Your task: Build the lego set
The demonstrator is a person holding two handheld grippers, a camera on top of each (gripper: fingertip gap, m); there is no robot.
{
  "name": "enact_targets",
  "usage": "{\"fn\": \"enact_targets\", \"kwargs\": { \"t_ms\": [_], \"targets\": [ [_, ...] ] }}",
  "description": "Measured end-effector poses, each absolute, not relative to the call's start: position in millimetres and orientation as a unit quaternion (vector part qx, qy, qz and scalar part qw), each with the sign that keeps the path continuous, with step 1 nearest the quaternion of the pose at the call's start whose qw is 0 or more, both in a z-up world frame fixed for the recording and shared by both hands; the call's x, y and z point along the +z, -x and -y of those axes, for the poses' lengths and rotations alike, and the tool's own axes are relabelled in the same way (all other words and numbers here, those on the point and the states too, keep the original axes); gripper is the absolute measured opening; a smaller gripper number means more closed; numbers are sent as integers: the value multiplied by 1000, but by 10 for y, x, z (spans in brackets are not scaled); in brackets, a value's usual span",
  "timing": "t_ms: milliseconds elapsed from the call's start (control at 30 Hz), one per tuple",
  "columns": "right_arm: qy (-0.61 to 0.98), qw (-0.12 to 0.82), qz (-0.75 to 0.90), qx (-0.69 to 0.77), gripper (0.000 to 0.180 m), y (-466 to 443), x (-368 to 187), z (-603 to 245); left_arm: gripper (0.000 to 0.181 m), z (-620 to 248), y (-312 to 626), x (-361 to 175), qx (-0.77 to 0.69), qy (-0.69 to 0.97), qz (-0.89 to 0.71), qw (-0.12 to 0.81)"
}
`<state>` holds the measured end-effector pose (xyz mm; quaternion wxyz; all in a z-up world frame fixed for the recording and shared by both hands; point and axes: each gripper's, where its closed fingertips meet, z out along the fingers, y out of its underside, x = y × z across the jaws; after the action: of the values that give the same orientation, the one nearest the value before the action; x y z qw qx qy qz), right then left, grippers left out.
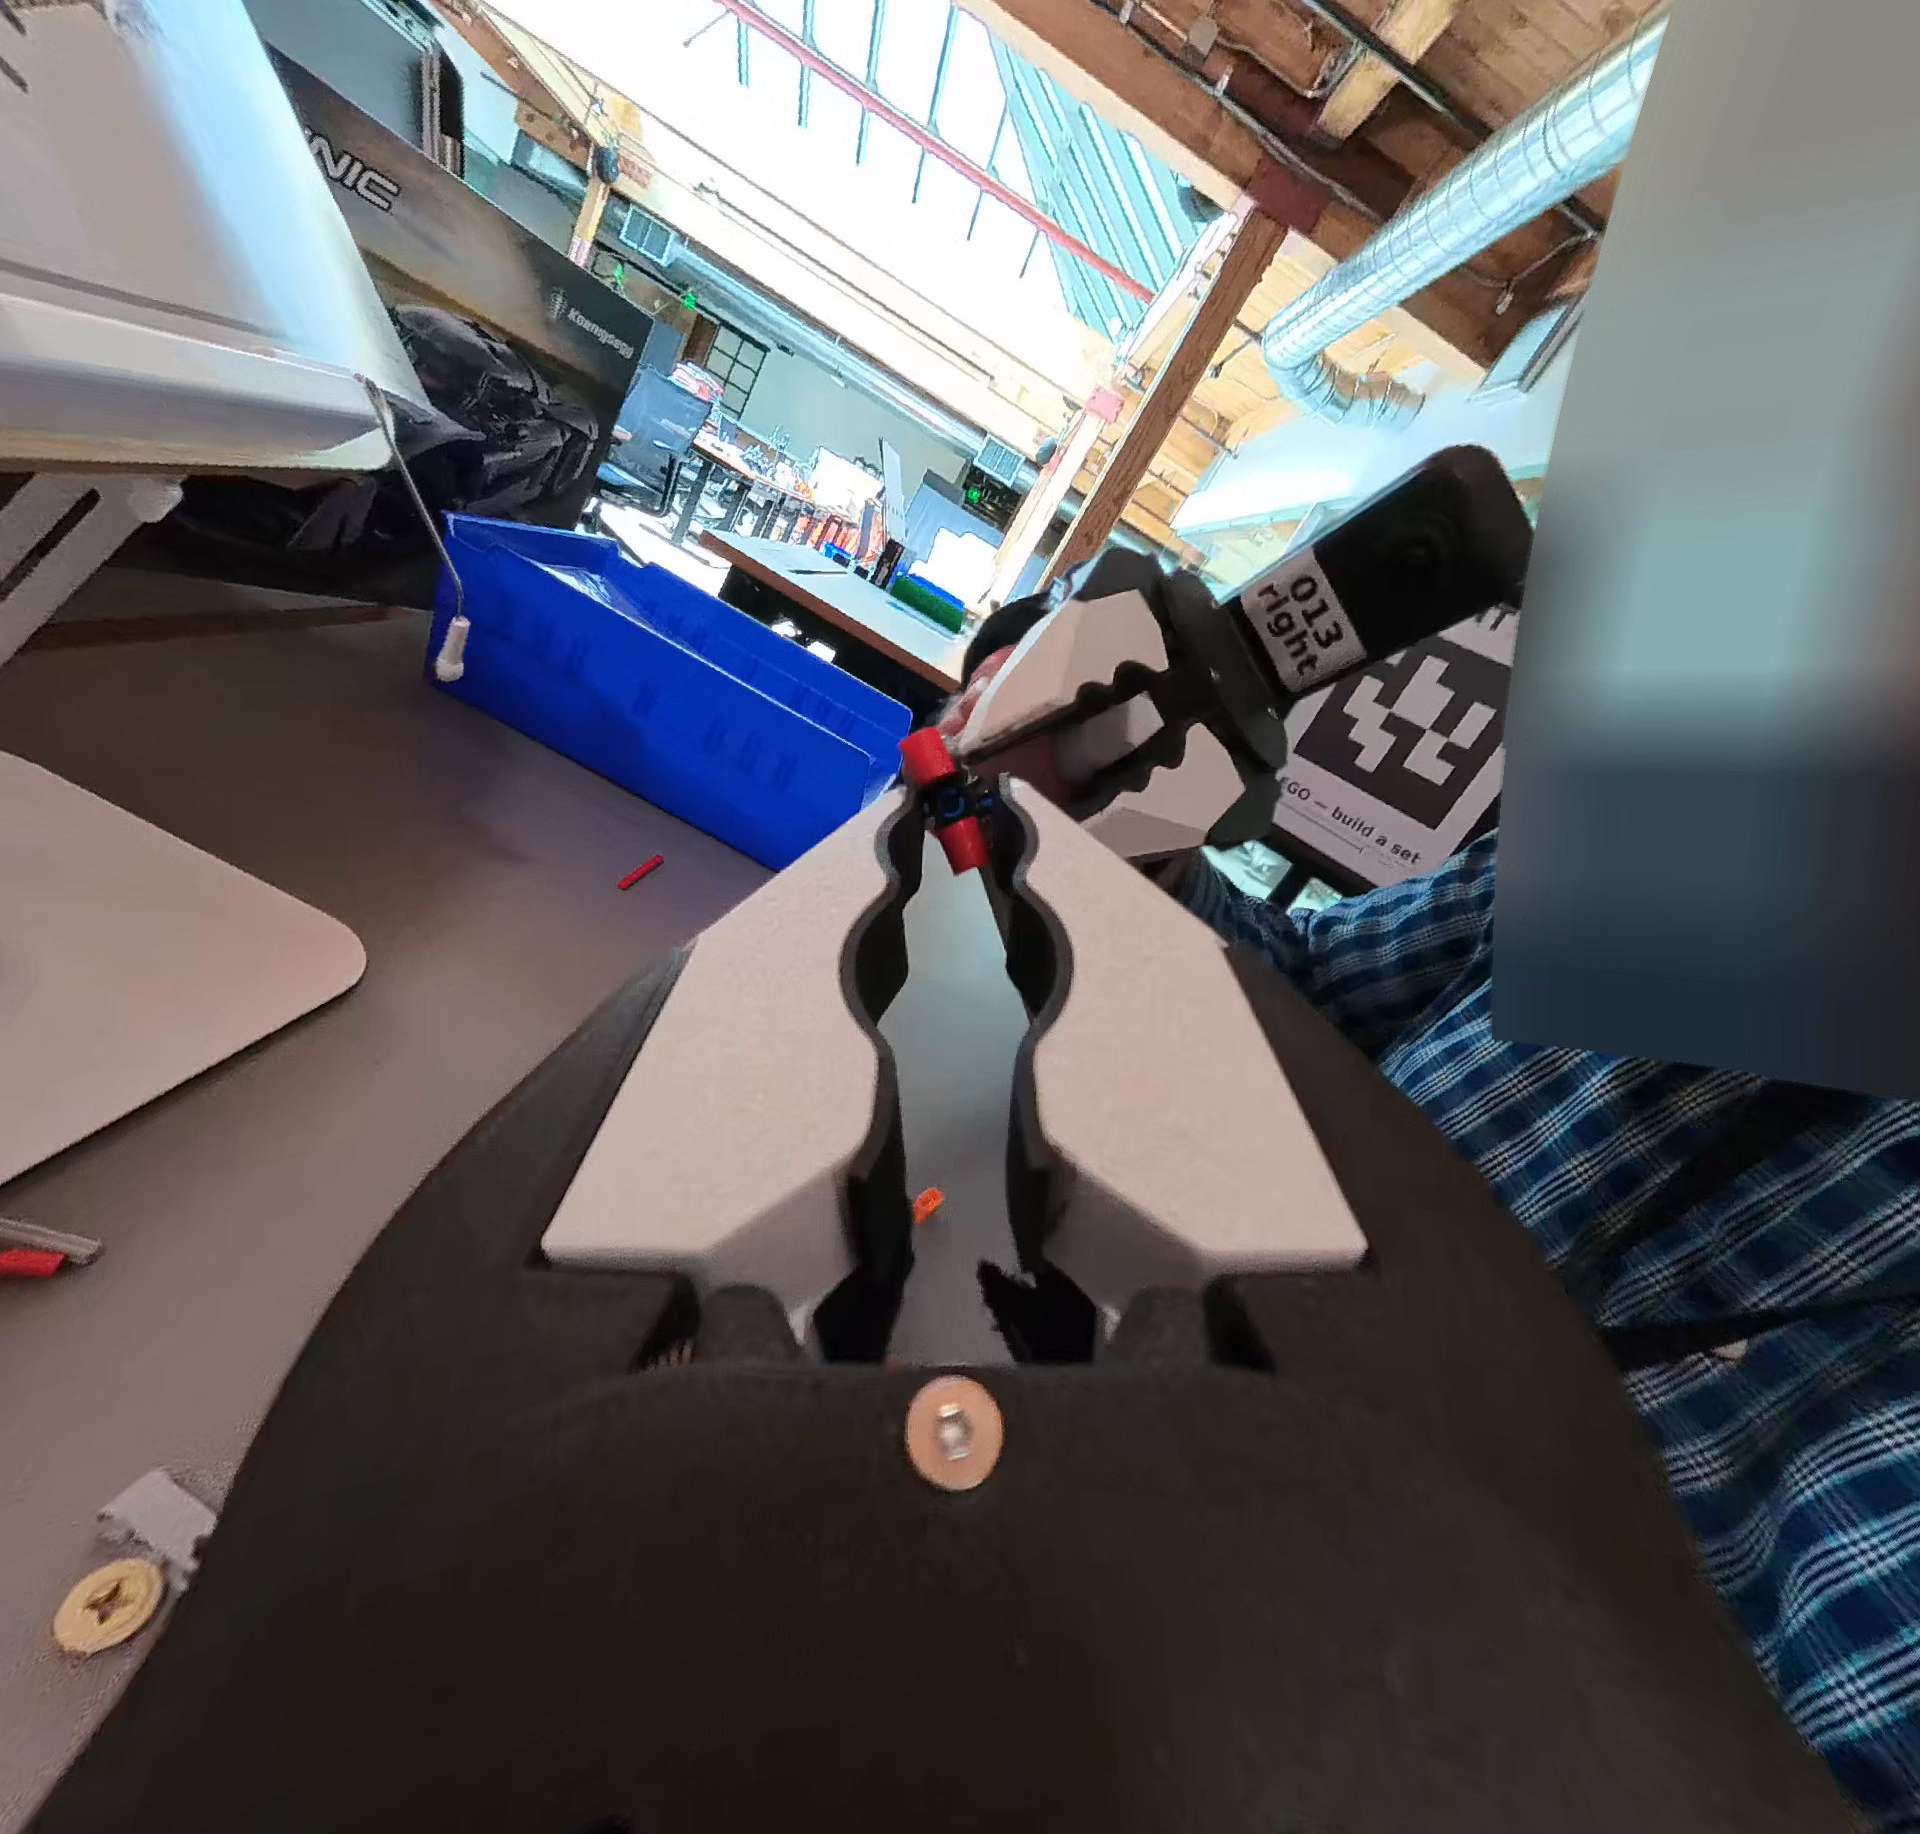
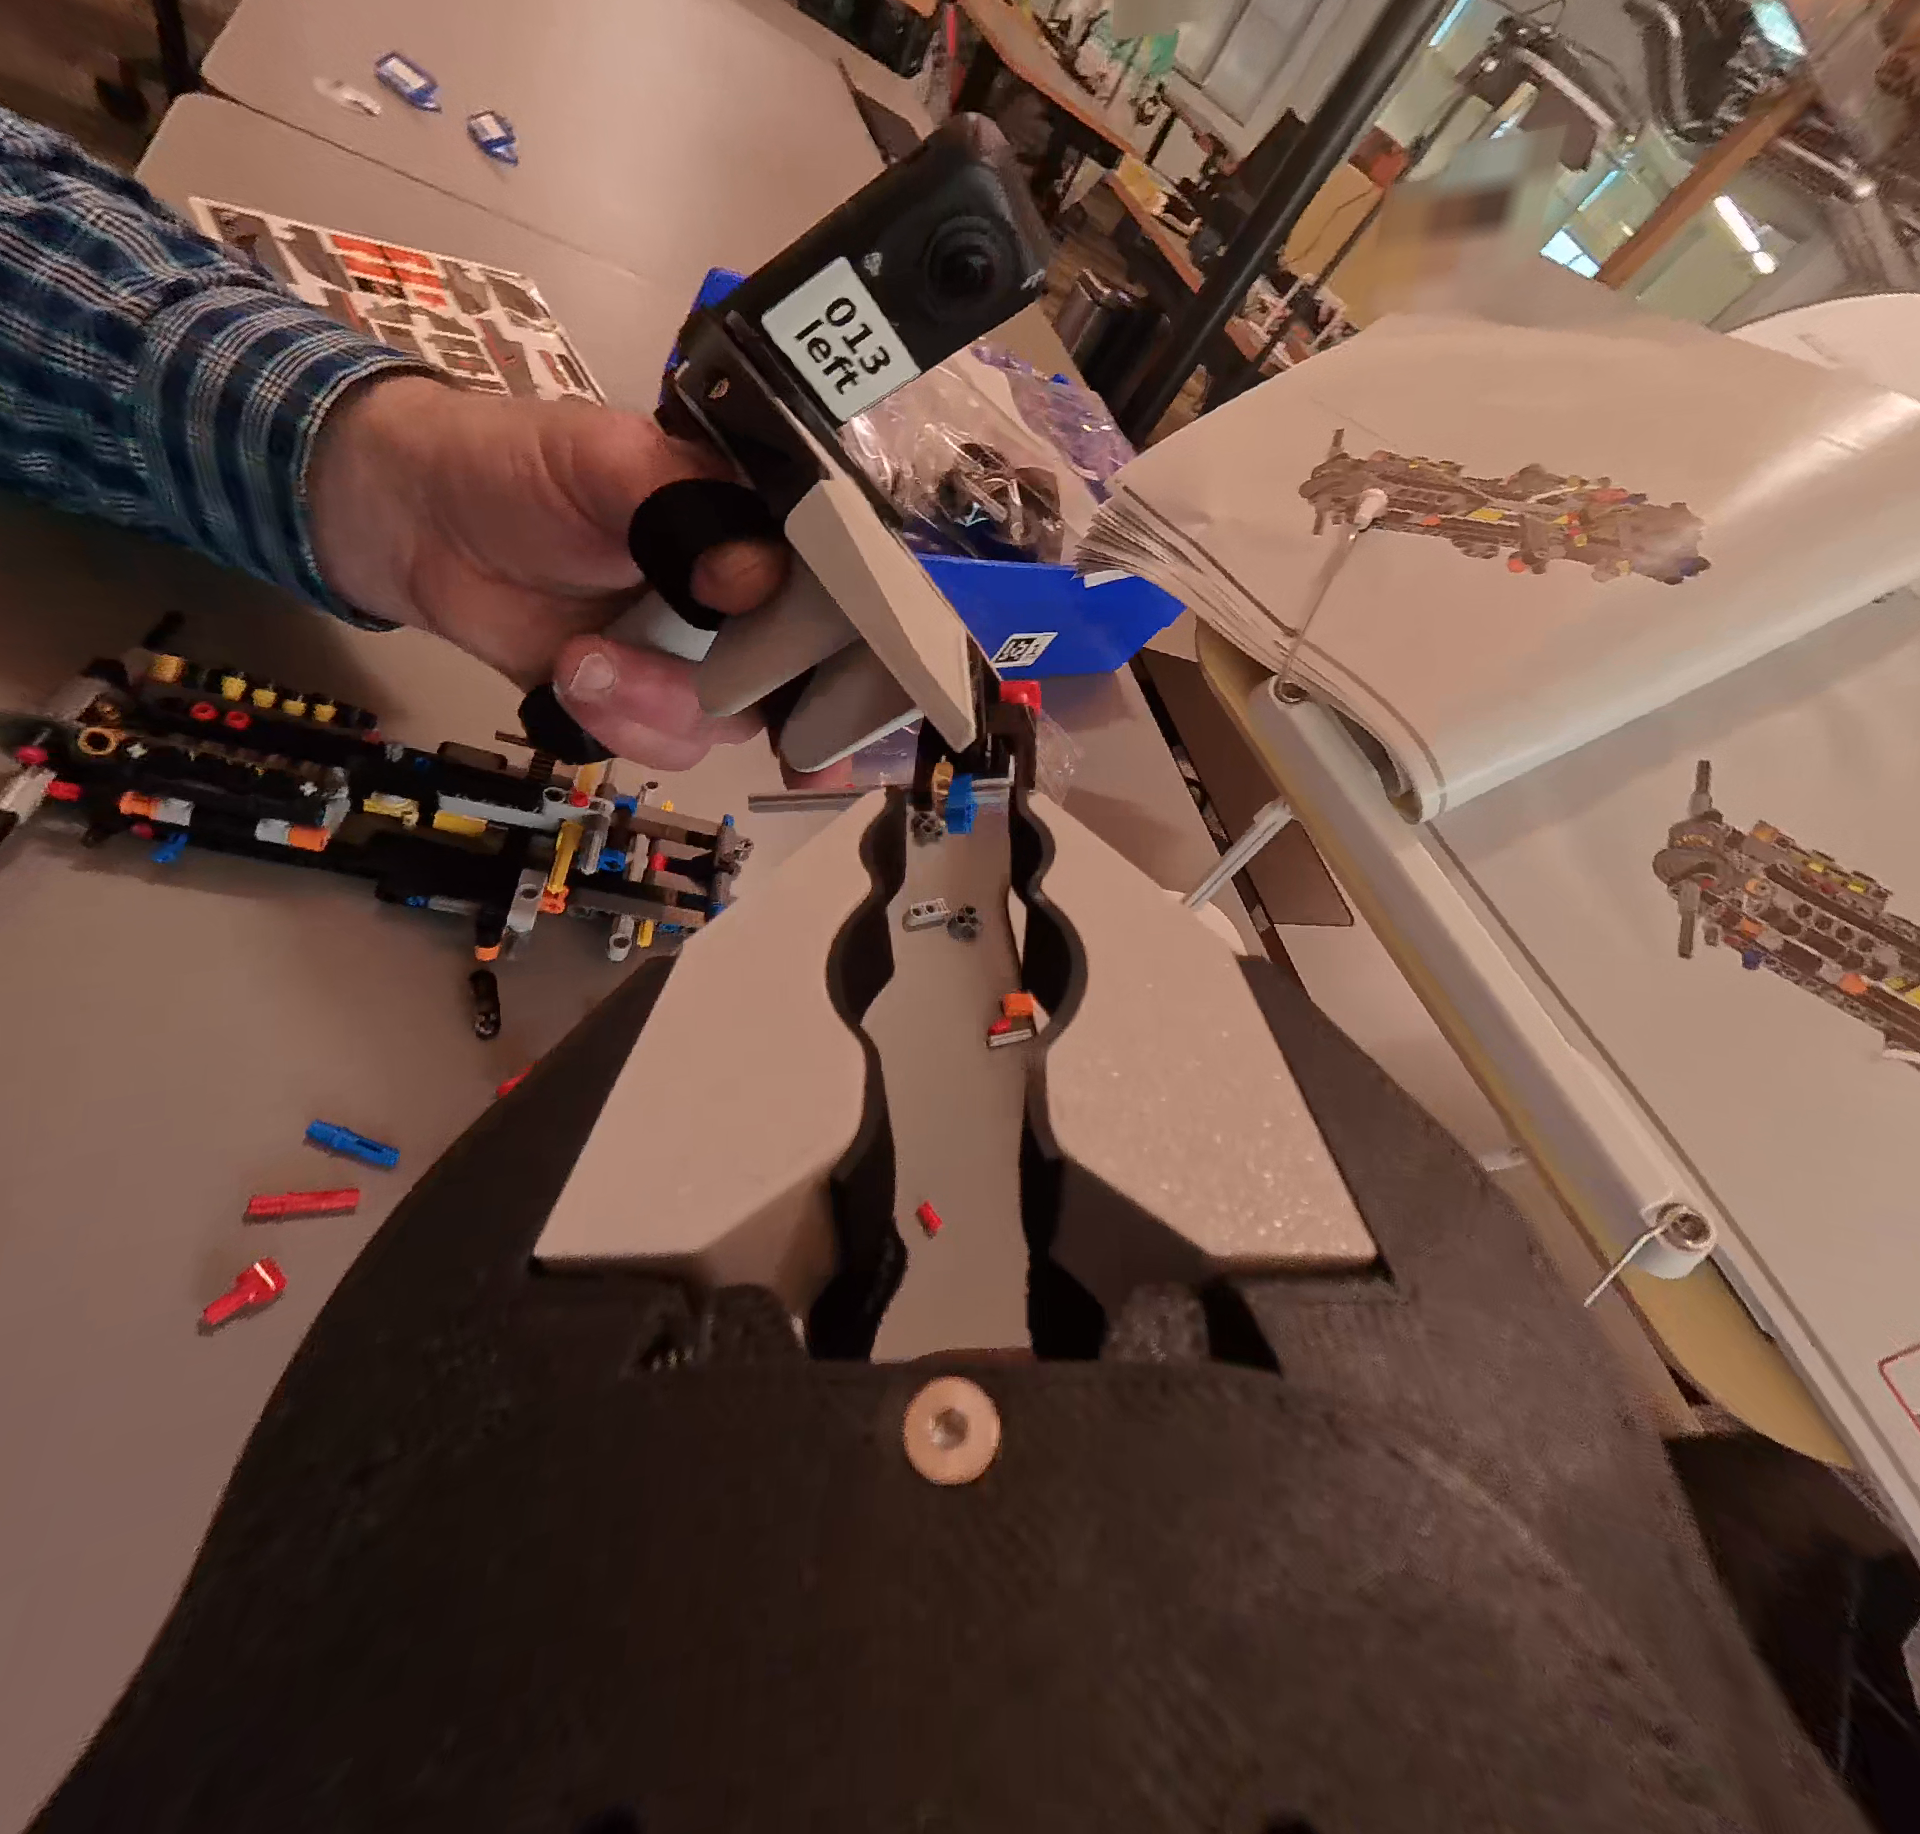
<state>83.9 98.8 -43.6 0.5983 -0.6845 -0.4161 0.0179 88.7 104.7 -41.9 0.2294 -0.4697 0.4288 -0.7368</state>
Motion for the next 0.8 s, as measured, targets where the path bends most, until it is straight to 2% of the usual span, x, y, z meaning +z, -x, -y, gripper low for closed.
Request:
{"fn": "enact_targets", "kwargs": {
  "t_ms": [300, 567, 800],
  "targets": [
    [691, 622, 367, 9, 26, -873, -493, -1059, 10, -1072, -912, -407, -740, 482, -404, 238],
    [686, 649, 328, -1, 26, -843, -466, -1139, 10, -1157, -925, -422, -742, 499, -371, 251],
    [690, 648, 324, -10, 47, -808, -533, -1177, 10, -1146, -935, -429, -742, 501, -368, 251]
  ]
}}
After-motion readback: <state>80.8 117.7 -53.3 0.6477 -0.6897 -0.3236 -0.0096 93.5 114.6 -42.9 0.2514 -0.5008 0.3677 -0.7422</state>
